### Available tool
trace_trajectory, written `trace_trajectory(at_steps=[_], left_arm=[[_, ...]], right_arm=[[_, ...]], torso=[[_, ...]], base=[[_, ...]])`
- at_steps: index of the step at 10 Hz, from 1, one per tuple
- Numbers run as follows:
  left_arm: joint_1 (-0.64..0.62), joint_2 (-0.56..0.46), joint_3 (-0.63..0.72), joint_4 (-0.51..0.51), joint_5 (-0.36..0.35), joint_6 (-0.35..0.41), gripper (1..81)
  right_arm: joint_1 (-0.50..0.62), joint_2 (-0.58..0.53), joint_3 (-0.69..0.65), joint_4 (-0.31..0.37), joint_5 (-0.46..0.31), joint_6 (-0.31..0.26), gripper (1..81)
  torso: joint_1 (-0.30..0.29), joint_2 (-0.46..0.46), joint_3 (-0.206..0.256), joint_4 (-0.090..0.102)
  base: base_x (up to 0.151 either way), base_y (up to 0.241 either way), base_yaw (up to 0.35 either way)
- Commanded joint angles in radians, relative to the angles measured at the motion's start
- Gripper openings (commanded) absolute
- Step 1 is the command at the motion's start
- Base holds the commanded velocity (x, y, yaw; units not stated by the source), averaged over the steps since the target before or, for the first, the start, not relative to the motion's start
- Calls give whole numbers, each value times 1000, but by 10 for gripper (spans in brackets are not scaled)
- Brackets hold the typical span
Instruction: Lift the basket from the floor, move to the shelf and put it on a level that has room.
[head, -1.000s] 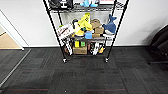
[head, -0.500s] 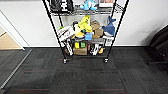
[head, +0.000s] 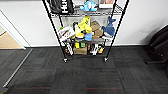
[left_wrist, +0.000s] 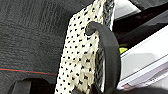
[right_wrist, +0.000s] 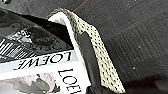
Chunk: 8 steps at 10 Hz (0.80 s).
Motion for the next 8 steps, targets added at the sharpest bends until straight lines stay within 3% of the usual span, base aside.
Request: trace_trajectory(at_steps=[1, 2, 3, 5, 8], left_arm=[[-81, -27, 27, -12, 130, -10, 10], [-87, -28, 28, -16, 153, -10, 10], [-88, -28, 28, -16, 153, -10, 10], [-88, -28, 30, -16, 153, -10, 10], [-88, -31, 30, -18, 153, -10, 10]], right_arm=[[87, -22, 23, 31, -62, 19, 10], [103, -30, 35, 31, -73, 19, 10], [112, -36, 46, 31, -73, 19, 10], [115, -38, 56, 31, -73, 19, 10], [112, -44, 62, 31, -73, 19, 10]], torso=[[-63, 97, 0, 0], [-85, 131, 0, 0], [-106, 166, 83, 0], [-138, 216, 110, 0], [-198, 309, 202, 0]], base=[[0, 0, 0], [0, 0, 0], [0, 0, 0], [0, 0, 0], [0, 0, 0]])
